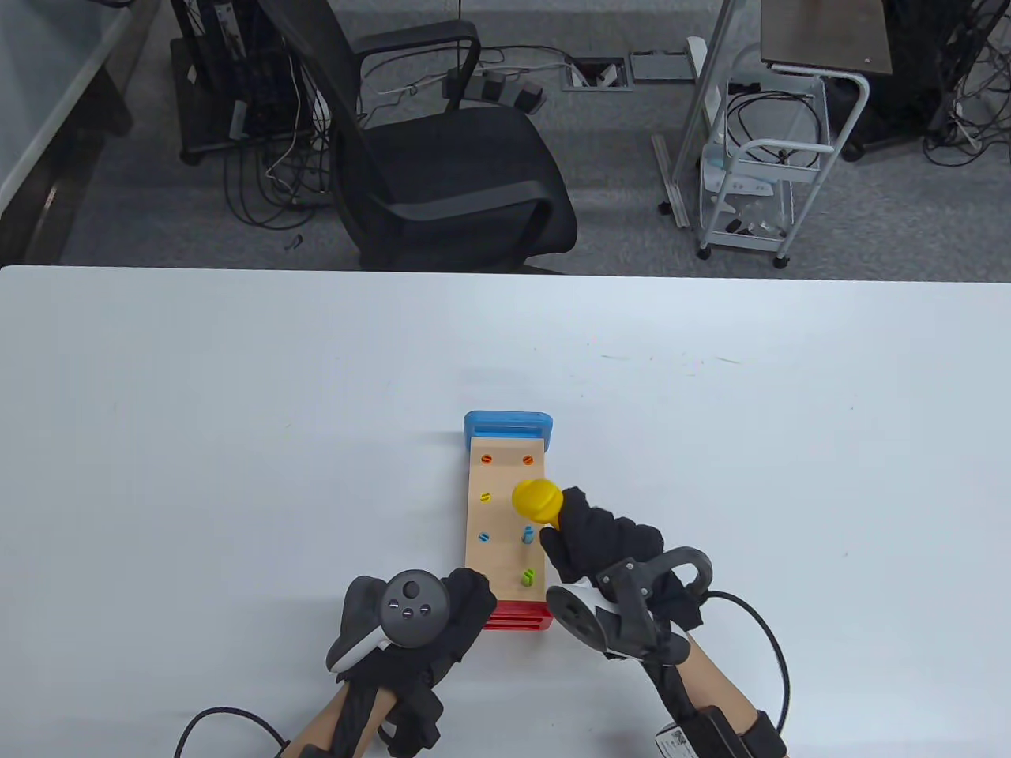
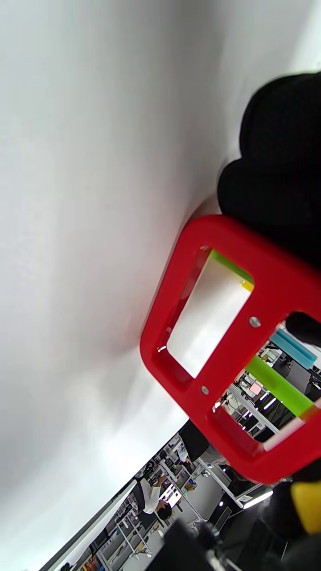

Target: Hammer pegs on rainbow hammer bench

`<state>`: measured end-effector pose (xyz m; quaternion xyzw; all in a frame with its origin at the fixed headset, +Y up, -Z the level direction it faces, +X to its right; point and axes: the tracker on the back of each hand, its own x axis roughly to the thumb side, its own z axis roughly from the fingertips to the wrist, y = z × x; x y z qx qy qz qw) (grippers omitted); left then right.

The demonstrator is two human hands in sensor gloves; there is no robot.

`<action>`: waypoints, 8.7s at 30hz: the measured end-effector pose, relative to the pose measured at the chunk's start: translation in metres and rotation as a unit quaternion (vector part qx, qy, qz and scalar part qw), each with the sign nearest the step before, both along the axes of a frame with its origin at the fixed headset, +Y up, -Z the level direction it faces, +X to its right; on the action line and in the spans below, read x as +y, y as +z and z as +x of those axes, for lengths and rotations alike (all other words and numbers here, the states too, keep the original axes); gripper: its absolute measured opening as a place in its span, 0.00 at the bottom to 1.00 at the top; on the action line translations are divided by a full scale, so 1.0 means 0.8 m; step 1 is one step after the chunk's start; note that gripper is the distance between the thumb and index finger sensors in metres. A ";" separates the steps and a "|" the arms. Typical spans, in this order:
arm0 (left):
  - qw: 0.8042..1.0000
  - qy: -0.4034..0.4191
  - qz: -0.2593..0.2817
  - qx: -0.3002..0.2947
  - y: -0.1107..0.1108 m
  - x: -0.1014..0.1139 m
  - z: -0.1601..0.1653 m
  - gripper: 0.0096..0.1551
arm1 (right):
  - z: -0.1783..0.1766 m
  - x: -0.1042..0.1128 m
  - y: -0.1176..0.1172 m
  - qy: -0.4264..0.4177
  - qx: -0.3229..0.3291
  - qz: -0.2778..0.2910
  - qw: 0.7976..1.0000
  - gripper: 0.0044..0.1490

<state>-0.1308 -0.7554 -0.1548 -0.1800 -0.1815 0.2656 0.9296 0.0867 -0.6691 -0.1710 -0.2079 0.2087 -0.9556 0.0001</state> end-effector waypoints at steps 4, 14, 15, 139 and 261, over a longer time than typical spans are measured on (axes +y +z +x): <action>1.000 0.001 -0.002 0.000 0.000 0.000 0.000 0.40 | -0.013 -0.039 -0.009 0.211 -0.087 -0.195 0.954 0.40; 1.000 0.001 -0.002 -0.001 0.000 0.000 0.000 0.40 | 0.002 -0.012 -0.008 0.080 -0.032 -0.066 0.994 0.40; 1.000 0.002 -0.002 -0.001 0.000 0.000 0.000 0.40 | 0.002 0.002 -0.003 0.050 -0.021 -0.034 0.998 0.40; 1.000 0.006 -0.005 -0.004 -0.001 -0.001 -0.002 0.41 | 0.025 -0.022 0.048 -0.065 0.059 -0.047 0.995 0.40; 1.000 0.009 -0.011 -0.005 -0.002 -0.004 -0.006 0.41 | 0.268 -0.129 0.002 0.089 -0.365 -0.424 0.824 0.47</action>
